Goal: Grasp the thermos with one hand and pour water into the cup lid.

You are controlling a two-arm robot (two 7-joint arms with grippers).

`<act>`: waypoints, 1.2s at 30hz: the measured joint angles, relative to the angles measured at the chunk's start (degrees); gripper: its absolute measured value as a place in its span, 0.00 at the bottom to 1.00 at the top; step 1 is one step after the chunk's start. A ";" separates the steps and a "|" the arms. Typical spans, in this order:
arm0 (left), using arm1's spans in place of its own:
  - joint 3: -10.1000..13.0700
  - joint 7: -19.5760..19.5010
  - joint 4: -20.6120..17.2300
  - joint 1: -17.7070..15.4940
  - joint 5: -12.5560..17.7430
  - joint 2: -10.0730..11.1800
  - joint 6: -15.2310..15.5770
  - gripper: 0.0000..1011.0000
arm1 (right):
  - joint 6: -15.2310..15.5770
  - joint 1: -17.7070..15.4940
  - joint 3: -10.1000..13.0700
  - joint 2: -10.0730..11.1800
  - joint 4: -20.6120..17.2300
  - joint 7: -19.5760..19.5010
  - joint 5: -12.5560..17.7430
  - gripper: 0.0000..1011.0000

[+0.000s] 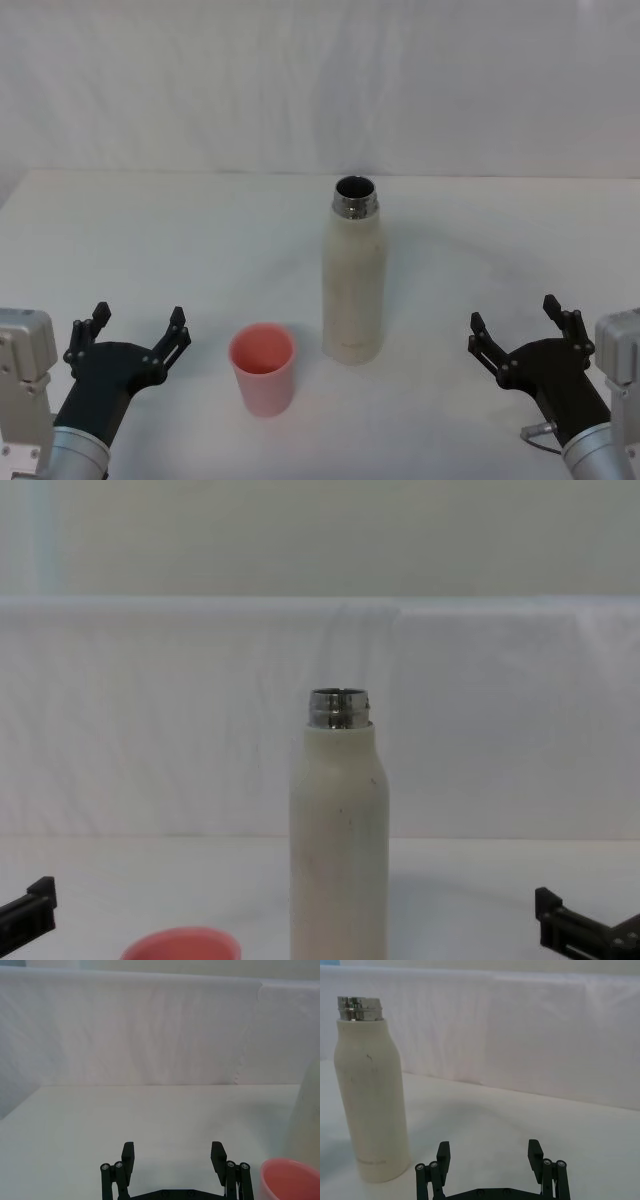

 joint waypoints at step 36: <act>0.00 0.00 0.00 0.00 0.00 0.00 0.00 0.99 | 6.84 -1.79 5.06 9.67 -10.86 21.25 13.09 0.99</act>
